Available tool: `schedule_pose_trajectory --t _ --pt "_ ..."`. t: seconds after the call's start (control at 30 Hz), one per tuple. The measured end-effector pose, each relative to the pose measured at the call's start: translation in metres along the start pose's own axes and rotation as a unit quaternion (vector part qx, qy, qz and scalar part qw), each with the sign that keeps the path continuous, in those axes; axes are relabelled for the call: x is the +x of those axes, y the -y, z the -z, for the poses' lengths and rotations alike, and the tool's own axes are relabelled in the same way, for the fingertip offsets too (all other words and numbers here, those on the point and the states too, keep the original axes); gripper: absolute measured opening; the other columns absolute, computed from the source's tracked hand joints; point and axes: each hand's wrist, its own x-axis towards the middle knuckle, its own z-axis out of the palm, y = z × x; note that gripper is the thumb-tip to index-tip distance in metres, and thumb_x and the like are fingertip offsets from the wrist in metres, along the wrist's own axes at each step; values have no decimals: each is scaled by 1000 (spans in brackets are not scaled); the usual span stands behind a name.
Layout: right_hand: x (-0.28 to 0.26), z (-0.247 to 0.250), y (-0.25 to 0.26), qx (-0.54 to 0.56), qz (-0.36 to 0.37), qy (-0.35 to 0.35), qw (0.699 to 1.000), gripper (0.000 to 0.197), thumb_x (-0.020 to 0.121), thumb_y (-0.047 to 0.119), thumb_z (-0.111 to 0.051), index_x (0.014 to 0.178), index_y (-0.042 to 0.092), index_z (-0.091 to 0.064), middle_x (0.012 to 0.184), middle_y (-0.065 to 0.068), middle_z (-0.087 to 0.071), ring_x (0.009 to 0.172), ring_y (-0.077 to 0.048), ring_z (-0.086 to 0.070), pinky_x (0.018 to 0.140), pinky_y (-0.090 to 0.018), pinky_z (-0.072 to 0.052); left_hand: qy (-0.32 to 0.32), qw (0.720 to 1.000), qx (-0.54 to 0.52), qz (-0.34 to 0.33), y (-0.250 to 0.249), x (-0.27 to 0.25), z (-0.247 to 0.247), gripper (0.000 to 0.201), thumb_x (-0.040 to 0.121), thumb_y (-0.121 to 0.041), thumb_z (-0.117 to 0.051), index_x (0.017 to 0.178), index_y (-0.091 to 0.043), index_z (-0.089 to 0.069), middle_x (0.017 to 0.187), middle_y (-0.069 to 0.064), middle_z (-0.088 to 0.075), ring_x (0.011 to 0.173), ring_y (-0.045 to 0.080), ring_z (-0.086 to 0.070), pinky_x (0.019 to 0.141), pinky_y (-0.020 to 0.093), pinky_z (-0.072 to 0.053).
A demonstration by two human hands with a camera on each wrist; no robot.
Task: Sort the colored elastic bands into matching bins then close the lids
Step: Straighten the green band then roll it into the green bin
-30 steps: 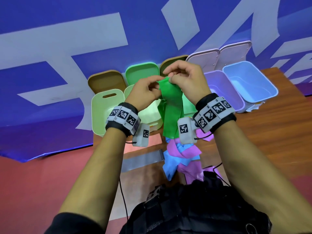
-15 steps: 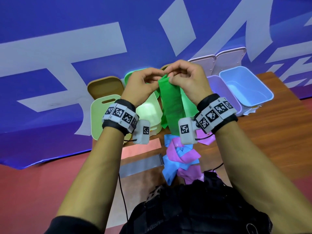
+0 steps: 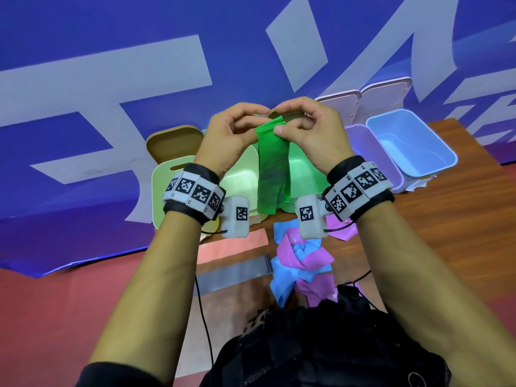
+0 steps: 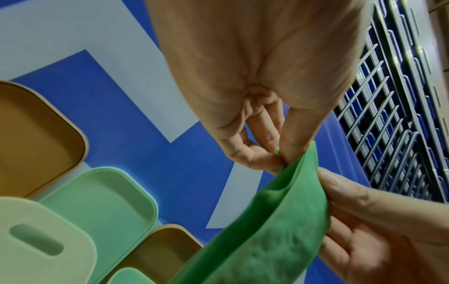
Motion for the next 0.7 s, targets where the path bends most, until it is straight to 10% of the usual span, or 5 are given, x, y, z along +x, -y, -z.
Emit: schedule_pose_trajectory --t 0.17,0.7 --pt "2 -3 -3 11 1 -2 1000 27 81 3 -77 107 -1 -70 100 -27 -71 82 -35 -70 85 -38 -60 -22 1000 -5 -3 0 0 5 23 80 5 -74 100 -1 -64 94 11 -73 94 20 -70 91 35 -56" --pt "2 -7 -9 -39 28 3 999 18 80 16 -73 97 15 -75 97 -12 -74 92 -33 -68 89 -44 -57 -29 999 -33 -1 2 -2 6 21 84 6 -68 104 3 -65 94 17 -74 95 31 -69 94 46 -55"
